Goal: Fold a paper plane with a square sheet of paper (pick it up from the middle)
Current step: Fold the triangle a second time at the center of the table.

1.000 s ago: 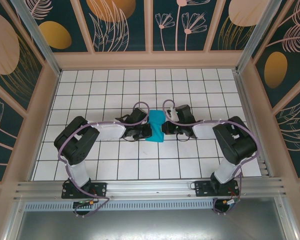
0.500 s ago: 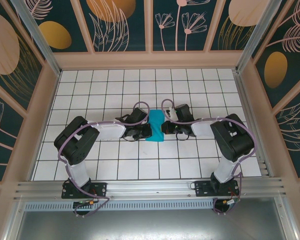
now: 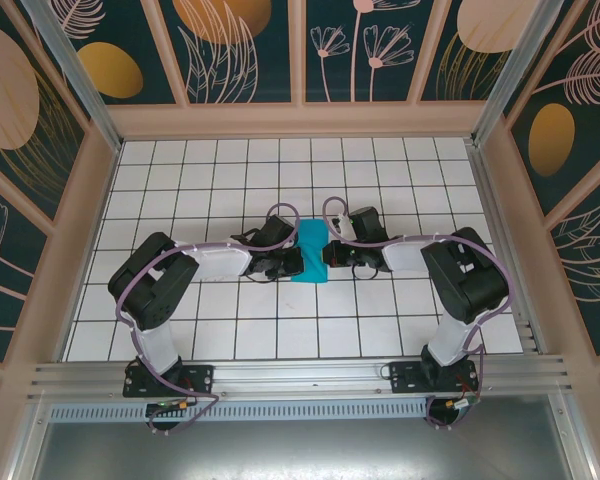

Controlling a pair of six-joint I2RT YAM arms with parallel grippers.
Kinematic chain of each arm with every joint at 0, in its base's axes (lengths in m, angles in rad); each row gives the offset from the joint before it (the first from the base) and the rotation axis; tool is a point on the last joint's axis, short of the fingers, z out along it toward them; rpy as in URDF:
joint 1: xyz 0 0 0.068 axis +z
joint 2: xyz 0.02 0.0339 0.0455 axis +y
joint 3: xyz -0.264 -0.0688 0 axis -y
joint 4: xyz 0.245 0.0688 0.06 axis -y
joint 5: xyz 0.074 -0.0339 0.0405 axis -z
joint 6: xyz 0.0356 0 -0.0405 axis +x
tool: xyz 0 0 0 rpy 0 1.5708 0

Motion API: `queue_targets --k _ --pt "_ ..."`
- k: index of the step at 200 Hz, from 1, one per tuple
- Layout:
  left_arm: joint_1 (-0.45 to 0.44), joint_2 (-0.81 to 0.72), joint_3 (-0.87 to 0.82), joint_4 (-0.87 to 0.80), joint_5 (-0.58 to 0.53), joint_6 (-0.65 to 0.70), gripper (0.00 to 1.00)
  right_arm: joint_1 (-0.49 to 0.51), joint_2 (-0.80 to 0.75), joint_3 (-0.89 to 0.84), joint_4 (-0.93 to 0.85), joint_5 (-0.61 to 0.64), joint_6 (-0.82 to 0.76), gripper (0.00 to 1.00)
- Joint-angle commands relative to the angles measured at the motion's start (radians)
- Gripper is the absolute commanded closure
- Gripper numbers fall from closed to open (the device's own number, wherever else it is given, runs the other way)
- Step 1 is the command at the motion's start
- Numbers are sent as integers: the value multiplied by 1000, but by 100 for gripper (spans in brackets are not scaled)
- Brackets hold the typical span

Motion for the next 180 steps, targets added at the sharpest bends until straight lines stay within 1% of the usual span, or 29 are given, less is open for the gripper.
queue_targets --k 1,180 --pt "4 28 -2 -92 -56 20 91 -8 16 30 -21 6 -26 98" --pt "4 26 3 -99 -55 24 91 -12 32 52 -35 0 -48 97"
